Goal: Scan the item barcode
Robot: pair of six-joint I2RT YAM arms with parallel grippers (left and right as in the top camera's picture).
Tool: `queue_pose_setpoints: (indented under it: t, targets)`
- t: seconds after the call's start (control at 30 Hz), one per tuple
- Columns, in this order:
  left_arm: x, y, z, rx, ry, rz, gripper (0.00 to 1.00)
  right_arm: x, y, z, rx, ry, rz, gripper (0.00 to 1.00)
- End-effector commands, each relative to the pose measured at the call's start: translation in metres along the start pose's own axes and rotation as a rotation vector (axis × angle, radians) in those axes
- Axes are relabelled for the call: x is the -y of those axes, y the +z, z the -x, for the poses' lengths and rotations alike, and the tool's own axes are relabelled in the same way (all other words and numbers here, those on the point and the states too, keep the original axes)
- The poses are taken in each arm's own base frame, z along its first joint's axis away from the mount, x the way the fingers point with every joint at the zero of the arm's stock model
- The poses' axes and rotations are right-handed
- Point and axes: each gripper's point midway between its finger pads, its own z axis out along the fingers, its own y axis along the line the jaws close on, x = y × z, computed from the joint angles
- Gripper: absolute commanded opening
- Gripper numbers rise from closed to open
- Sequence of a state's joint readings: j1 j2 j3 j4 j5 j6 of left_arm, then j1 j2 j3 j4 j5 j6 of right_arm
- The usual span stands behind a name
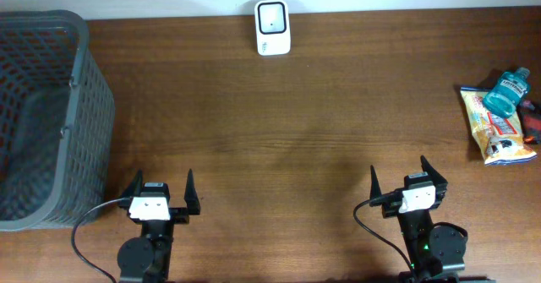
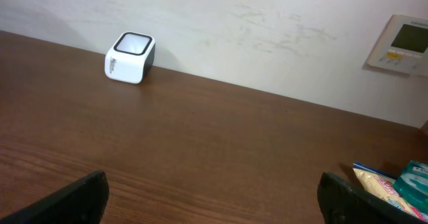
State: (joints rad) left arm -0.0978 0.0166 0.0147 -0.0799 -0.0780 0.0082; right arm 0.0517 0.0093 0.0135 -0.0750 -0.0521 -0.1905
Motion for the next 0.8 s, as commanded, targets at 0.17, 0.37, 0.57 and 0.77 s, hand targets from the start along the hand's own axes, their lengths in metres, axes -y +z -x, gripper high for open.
queue_pose_setpoints:
  t: [0.17,0.37,0.57,0.77]
  targets:
    - [0.0042,-0.0003,-0.0004,0.005,0.023,-0.022,0.99,-0.0012,0.0003,-0.0026,-0.003,0.004,0.002,0.98]
    - [0.0042,-0.0003,-0.0005,0.005,0.023,-0.022,0.99,-0.0013,0.0003,-0.0026,-0.003,0.004,0.002,0.98]
    - [0.0042,-0.0003,-0.0005,0.005,0.023,-0.022,0.99,0.0011,0.0003,-0.0038,-0.008,0.052,-0.012,0.98]
    - [0.0042,-0.0003,-0.0005,0.005,0.023,-0.022,0.99,0.0050,0.0001,-0.0055,-0.012,0.286,-0.037,0.98]
